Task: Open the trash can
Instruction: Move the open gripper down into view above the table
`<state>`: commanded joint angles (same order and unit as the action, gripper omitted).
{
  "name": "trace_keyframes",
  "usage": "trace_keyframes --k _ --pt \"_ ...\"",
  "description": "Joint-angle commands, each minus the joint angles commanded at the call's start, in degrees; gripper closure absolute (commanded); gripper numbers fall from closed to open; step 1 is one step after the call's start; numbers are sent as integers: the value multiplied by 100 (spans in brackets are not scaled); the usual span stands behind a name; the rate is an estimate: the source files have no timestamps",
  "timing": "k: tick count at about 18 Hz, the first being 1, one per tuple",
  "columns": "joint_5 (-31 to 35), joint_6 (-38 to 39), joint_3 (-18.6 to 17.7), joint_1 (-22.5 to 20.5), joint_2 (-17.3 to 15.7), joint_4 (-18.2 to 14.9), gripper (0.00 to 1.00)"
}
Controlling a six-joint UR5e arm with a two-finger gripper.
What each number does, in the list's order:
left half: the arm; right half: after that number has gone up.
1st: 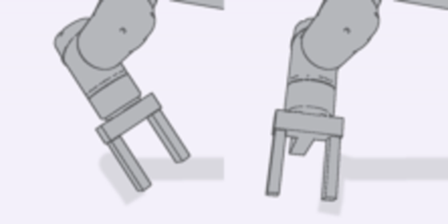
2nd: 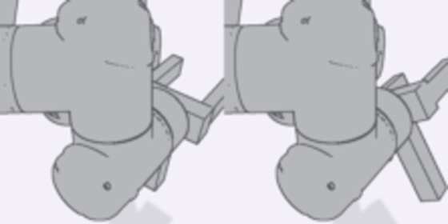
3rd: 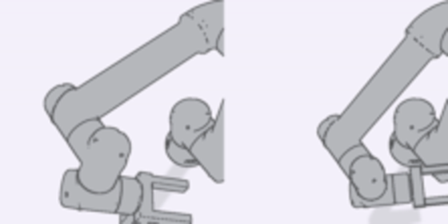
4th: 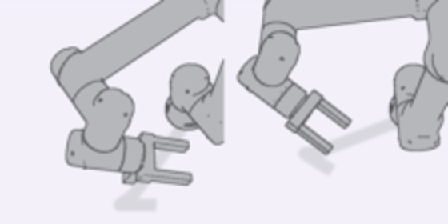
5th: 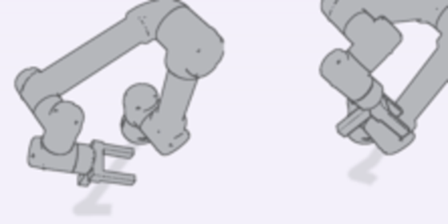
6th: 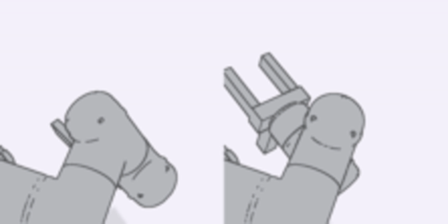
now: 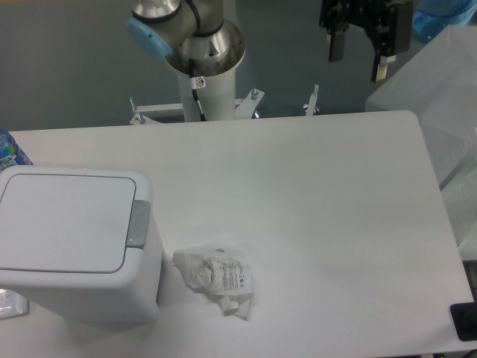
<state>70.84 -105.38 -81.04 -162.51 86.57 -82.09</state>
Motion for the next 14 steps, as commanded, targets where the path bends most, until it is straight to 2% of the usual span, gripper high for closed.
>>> trace_keyframes --k 4,7,10,14 --pt "-26 70 -9 9 0 0 0" --pt "-201 1120 -9 166 0 26 0" --pt "-509 2535 -17 474 123 666 0" --pt "-545 4101 -26 975 334 1325 0"
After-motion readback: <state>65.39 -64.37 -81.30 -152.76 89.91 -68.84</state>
